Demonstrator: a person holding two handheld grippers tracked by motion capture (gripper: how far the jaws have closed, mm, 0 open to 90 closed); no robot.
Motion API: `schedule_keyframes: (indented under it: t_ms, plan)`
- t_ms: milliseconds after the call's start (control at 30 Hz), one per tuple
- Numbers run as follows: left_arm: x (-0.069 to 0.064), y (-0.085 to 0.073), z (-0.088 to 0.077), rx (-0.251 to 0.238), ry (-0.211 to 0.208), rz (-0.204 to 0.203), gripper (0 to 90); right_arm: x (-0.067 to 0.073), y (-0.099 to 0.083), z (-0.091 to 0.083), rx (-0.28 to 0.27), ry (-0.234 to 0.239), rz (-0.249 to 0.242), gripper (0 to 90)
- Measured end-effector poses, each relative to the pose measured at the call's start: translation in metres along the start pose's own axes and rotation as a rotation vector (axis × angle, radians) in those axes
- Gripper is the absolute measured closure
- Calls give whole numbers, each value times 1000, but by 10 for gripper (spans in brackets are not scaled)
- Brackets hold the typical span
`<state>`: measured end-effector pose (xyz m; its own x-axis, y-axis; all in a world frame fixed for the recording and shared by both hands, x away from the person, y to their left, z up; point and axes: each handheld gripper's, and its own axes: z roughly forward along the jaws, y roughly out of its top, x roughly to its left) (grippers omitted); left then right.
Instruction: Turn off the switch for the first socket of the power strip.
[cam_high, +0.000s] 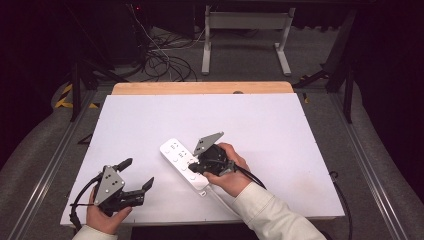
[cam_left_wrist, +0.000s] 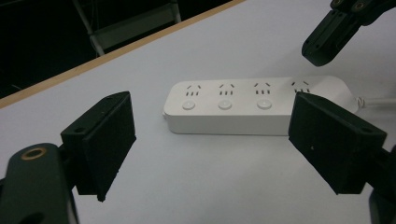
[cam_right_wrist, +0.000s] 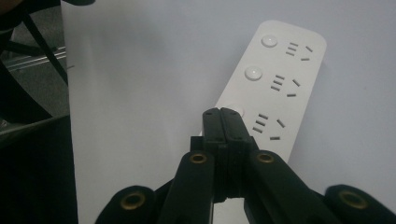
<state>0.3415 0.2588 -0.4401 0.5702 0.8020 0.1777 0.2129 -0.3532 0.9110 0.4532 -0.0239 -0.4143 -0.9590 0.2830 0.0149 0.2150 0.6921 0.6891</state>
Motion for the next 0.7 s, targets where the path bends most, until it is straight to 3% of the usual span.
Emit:
schedule_keyframes:
  t_ms: [300, 633, 700]
  plan:
    - [0, 0, 0, 0, 1, -1, 150, 5, 4, -8, -17, -7, -32, 900]
    - [0, 0, 0, -4, -3, -12, 150, 4, 5, -14, -43, -22, -33, 900]
    - [0, 0, 0, -3, -5, -11, 150, 4, 4, -17, -57, -28, -32, 840]
